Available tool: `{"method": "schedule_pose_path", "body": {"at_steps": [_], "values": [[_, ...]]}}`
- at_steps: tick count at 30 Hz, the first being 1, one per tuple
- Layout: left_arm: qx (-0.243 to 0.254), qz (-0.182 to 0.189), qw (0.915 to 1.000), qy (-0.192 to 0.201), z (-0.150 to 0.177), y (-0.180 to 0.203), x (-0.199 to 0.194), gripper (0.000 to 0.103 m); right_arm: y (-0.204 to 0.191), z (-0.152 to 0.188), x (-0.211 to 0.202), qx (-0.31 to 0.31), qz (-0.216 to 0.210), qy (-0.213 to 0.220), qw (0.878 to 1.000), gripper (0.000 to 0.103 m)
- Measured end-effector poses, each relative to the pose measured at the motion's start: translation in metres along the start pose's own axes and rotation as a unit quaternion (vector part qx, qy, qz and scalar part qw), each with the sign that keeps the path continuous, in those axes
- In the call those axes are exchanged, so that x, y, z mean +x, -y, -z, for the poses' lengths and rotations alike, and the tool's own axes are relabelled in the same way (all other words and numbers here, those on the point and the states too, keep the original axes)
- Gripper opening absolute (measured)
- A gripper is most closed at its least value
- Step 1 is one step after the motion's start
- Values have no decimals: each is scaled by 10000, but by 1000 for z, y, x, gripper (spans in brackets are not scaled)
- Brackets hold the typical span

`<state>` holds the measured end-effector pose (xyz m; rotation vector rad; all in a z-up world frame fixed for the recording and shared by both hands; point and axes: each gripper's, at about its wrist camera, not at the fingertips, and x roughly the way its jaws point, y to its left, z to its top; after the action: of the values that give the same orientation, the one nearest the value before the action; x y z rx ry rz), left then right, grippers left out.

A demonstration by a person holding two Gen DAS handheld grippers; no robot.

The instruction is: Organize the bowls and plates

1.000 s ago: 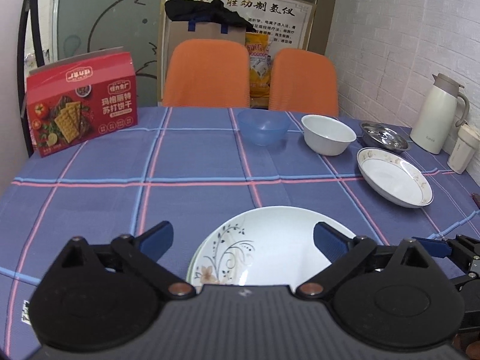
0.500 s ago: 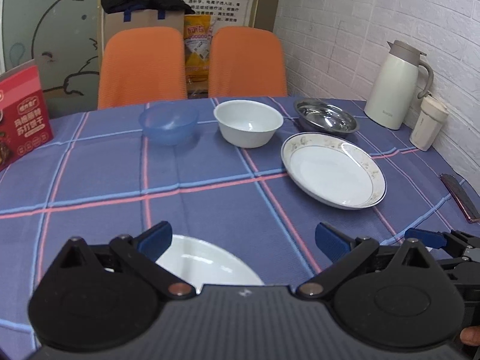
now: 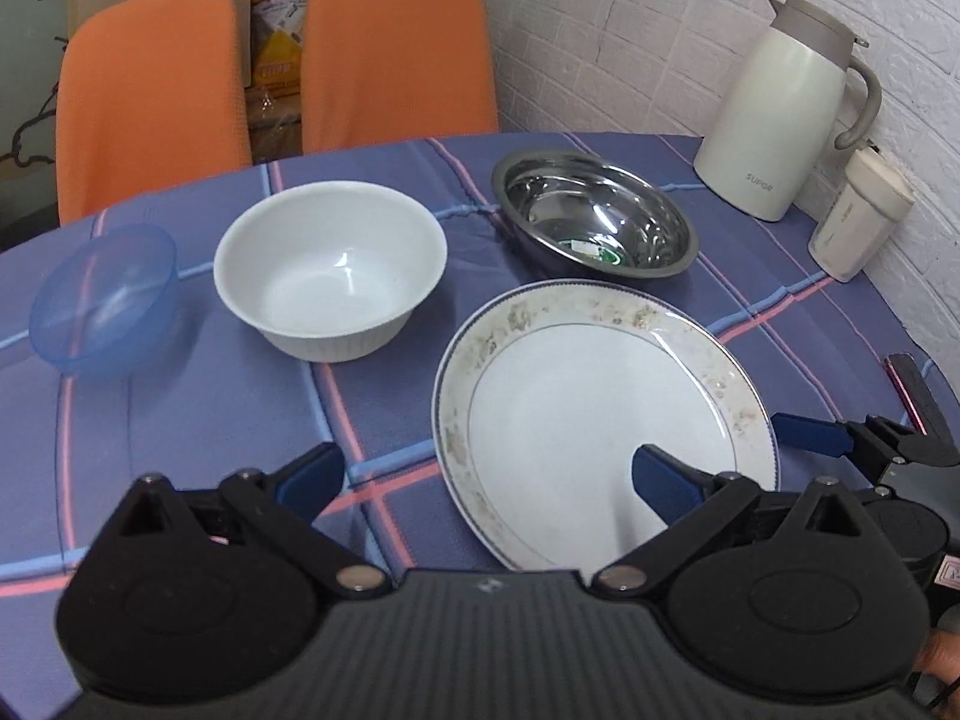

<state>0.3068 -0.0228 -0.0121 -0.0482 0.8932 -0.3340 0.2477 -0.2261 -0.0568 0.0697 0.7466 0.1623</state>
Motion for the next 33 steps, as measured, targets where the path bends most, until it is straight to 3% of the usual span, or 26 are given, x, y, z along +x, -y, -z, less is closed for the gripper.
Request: {"method": "schedule_pose_path", "body": {"at_steps": [10, 17, 33], "values": [[-174, -120, 9995, -222, -2, -2, 35, 101, -10, 2, 8, -381, 40, 146, 9992, 87], [194, -404, 9989, -112, 5, 11, 39, 101, -12, 4, 9, -371, 38, 346, 9987, 89], [301, -564, 9979, -102, 4, 14, 43, 103, -16, 6, 12, -433, -22, 473, 9979, 91]]}}
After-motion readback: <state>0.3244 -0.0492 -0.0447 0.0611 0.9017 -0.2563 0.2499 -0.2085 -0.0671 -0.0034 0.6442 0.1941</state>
